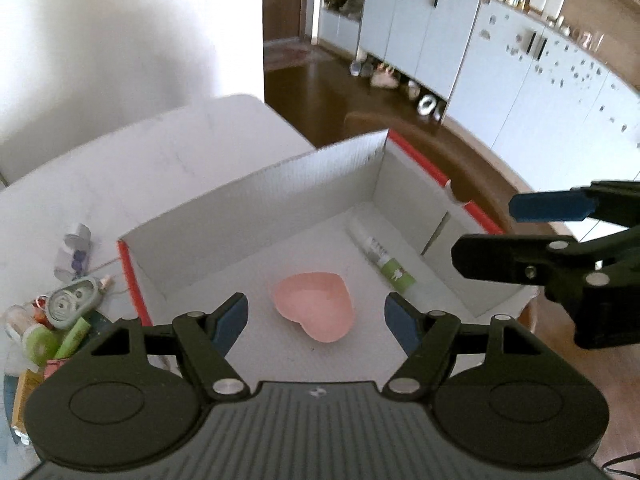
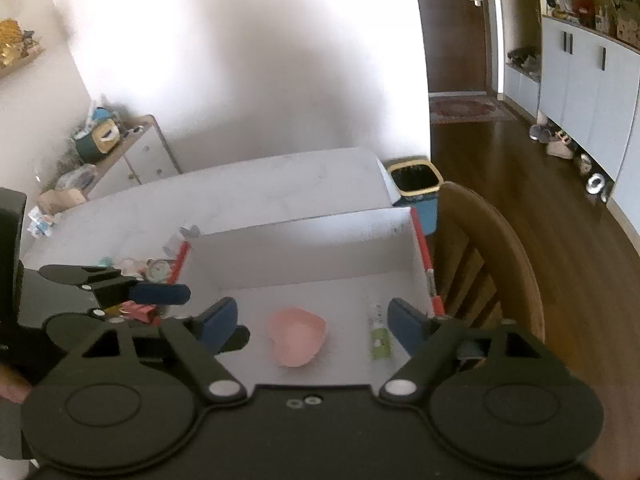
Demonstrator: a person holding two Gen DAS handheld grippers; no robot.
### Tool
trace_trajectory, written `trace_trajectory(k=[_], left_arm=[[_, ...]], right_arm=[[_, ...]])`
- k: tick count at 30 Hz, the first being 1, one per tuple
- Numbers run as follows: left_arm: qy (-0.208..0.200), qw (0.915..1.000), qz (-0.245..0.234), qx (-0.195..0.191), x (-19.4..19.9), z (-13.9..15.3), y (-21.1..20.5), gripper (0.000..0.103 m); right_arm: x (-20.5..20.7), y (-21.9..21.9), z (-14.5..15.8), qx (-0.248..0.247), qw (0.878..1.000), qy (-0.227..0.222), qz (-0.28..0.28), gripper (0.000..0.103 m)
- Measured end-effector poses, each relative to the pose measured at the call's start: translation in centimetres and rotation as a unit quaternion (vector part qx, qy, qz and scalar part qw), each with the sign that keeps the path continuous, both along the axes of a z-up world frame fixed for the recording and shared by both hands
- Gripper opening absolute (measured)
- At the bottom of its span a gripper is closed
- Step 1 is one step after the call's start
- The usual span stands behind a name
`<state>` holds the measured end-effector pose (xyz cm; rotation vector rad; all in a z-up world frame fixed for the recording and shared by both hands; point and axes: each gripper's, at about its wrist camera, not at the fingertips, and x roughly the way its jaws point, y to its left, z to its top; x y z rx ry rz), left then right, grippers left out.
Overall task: Organize rigid objects
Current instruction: 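Open left tool dropping the heart dish while right tool releases the glue stick in the box, then move both tools back from the box to the pile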
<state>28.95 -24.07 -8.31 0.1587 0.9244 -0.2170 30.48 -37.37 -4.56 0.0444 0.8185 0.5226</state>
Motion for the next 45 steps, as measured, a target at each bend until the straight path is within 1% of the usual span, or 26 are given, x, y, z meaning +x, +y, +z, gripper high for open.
trace_trajectory(k=[5,8,13,16,19,25,29,33,34,40,45], left_arm=[[-0.026,0.9996,0.008,-0.005,-2.4,2.4,1.3,0.075],[-0.037,0.9991,0.015,-0.012,-3.4,3.2,2.1,0.079],[-0.059,0.998,0.02,-0.015,-5.2,4.1,3.5,0.079],[-0.076,0.9967,0.025,-0.011,-6.8,4.6,4.9,0.08],[-0.086,0.9958,0.028,-0.016,-7.9,5.0,6.5,0.081],[-0.098,0.9935,0.044,-0.036,-9.7,5.7,11.0,0.083],[-0.109,0.9918,0.051,-0.045,-10.5,6.3,14.6,0.085],[-0.118,0.9905,0.053,-0.048,-11.0,6.8,18.2,0.099],[-0.12,0.9902,0.051,-0.051,-11.1,6.9,19.0,0.1],[-0.132,0.9876,0.067,-0.052,-10.6,7.3,24.8,0.102],[-0.134,0.9856,0.089,-0.052,-9.2,7.3,29.3,0.102]], right_arm=[[-1.7,0.4,0.9,0.017,1.0,-0.019,0.007,0.091],[-2.6,0.7,1.6,0.023,0.999,-0.033,0.013,0.095],[-4.7,1.6,2.0,0.035,0.998,-0.053,0.021,0.102],[-5.8,2.5,1.9,0.039,0.997,-0.058,0.024,0.102],[-6.8,3.7,1.7,0.037,0.997,-0.063,0.028,0.102],[-8.8,6.6,1.1,0.039,0.997,-0.063,0.03,0.102],[-9.7,8.9,0.8,0.044,0.997,-0.058,0.027,0.102],[-10.6,11.7,0.5,0.043,0.997,-0.053,0.024,0.102],[-10.7,12.4,0.4,0.04,0.998,-0.052,0.023,0.102],[-12.0,16.3,-0.4,0.03,0.998,-0.046,0.014,0.102],[-12.6,19.3,-1.5,0.021,0.999,-0.04,0.001,0.102]])
